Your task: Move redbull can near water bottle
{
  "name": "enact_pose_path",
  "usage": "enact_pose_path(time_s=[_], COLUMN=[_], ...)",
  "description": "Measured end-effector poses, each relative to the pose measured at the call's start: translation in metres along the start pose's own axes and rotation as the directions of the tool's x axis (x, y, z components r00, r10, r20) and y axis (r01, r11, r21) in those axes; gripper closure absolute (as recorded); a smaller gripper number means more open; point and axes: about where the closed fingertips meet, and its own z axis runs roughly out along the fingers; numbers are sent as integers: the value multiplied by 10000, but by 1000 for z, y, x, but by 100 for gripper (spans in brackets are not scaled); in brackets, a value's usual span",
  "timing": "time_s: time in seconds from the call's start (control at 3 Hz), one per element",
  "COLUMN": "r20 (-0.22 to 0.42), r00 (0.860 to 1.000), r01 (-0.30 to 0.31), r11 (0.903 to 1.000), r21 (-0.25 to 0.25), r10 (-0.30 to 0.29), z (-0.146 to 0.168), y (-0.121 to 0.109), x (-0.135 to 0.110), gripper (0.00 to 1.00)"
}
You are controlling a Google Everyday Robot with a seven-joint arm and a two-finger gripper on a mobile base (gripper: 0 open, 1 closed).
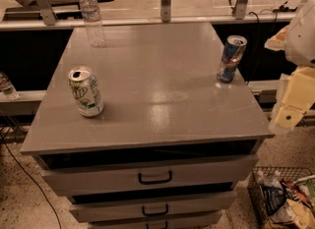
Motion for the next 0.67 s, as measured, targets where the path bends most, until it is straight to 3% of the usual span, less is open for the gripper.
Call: enact_pose_path(time_s=[0.67], r20=[161], r00=[9999], r01=[-22], r11=[9999], r21=[136], r10=[20], z=[-1], y=[-3], x=[2], gripper=[0])
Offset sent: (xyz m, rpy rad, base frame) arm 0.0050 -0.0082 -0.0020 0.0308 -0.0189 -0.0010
